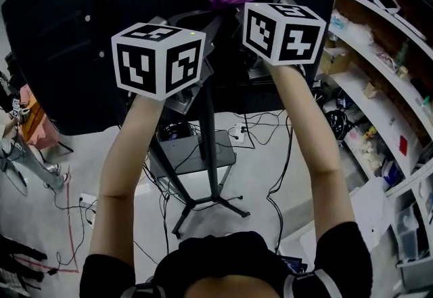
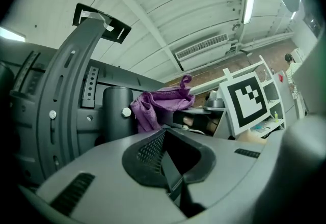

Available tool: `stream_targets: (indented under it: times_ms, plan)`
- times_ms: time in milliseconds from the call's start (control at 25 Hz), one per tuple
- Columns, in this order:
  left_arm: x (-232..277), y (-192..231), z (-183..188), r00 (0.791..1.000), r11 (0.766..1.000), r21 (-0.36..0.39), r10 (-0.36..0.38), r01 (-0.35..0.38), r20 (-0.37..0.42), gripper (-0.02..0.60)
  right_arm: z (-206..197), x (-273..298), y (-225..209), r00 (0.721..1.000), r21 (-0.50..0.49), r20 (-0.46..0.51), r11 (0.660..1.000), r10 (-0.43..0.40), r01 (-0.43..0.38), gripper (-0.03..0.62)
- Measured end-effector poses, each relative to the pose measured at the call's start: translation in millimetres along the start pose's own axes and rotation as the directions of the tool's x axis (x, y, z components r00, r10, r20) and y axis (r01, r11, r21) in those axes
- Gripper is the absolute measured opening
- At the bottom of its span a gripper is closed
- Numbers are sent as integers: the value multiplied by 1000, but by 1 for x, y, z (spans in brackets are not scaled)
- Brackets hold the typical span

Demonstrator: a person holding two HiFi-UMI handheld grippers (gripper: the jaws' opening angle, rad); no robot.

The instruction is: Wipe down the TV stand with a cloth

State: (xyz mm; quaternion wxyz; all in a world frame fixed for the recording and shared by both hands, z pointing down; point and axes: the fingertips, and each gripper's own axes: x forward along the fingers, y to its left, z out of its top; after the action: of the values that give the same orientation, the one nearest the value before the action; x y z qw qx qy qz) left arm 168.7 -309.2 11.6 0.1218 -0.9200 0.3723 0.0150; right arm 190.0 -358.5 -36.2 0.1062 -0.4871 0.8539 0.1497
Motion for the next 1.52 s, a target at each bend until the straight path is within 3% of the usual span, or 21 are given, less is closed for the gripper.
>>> stream_targets:
  times_ms: [520,1240,1520]
  plan:
    - [20,9,-8,995,995,3,97,-97,3,6,-8,15,-11,998,34,-8,997,69,-69,64]
    - [97,-43,-12,1000,1000,3,18,-18,5,6,-12,-37,-113,994,32,-27,994,-105,106,64]
    - [123,-51,-25,1000,999,-38,-24,24,-8,6,-16,-54,-145,984,29,-37,984,-177,178,64]
